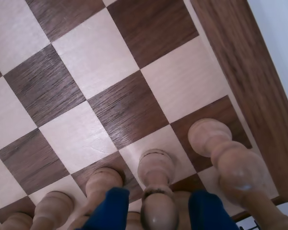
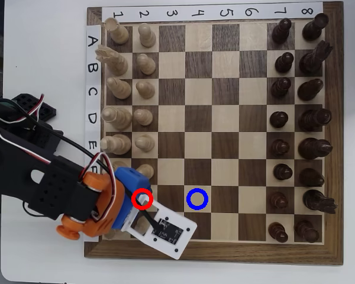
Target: Move the piece to destination
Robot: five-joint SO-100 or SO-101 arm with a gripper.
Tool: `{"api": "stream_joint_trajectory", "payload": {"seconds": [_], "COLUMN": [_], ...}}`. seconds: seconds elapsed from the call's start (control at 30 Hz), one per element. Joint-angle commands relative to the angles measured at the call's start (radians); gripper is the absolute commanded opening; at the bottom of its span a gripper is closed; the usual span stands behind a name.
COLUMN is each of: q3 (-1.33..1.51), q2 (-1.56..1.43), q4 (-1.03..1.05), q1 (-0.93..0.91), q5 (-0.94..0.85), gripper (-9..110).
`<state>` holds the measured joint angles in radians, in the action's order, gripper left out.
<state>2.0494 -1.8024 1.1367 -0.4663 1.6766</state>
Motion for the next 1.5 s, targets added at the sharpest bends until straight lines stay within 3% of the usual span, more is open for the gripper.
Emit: {"api": "stream_joint_trajectory", "payload": {"seconds": [0.0,0.63,0.97,1.47], "q3": [-0.006,-0.054,-0.074,-0.114], "q2": [0.003,0.021,0.023,-0.028], "q4": [-0.052,-0.035,-0.035,-0.008], "q1": [-0.015,-0.029,-0.051,-0.058], "q5": [-0.009,-0.023,-0.052,-0.064], "gripper": [16,12,0,0]}}
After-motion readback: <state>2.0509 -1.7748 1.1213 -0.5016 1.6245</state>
